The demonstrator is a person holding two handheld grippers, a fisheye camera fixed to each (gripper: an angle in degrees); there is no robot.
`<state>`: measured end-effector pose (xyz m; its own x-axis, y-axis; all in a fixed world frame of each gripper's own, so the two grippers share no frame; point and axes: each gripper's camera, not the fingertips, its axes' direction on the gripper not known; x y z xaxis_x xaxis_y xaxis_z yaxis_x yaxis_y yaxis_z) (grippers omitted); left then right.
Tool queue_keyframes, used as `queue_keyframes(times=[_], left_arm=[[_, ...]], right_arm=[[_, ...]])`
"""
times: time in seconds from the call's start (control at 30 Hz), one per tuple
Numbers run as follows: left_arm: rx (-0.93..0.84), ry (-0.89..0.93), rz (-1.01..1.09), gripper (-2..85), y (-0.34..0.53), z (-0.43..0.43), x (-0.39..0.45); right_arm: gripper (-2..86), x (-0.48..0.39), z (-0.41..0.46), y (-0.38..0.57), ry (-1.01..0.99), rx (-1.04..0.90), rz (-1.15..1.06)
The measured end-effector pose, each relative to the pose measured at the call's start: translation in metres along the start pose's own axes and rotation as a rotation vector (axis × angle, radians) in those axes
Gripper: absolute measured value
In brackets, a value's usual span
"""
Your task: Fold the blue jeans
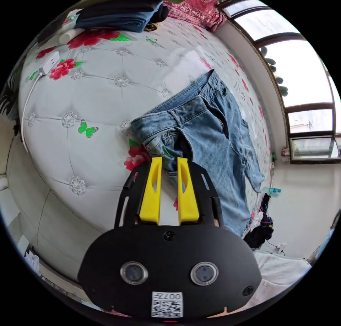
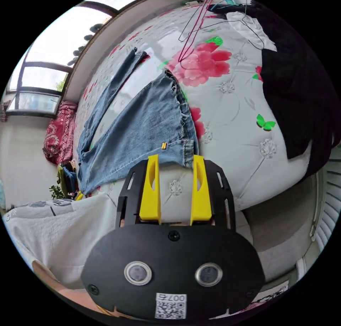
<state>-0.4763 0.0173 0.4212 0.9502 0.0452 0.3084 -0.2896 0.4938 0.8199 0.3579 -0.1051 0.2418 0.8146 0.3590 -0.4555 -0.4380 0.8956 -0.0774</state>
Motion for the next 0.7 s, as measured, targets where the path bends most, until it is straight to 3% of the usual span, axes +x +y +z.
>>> queue_keyframes(times=[0.07, 0.4, 0.47, 0.7], left_arm=[[-0.025, 0.057, -0.043, 7.6, -0.01, 0.004, -0.021], [-0.001, 0.218, -0.115, 5.9, -0.017, -0.008, -0.081], [-0.01, 0.221, -0.115, 5.8, -0.02, -0.012, -0.087], [-0.029, 0.156, -0.05, 6.1, -0.021, -0.034, -0.094]], right_arm=[[11.7, 0.017, 0.001, 0.016, -0.155, 0.053, 0.115], [11.2, 0.044, 0.01, 0.06, -0.33, 0.156, 0.289], [10.9, 0.046, 0.014, 0.058, -0.446, 0.164, 0.309], [10.1, 0.071, -0.001, 0.08, -0.369, 0.186, 0.393]])
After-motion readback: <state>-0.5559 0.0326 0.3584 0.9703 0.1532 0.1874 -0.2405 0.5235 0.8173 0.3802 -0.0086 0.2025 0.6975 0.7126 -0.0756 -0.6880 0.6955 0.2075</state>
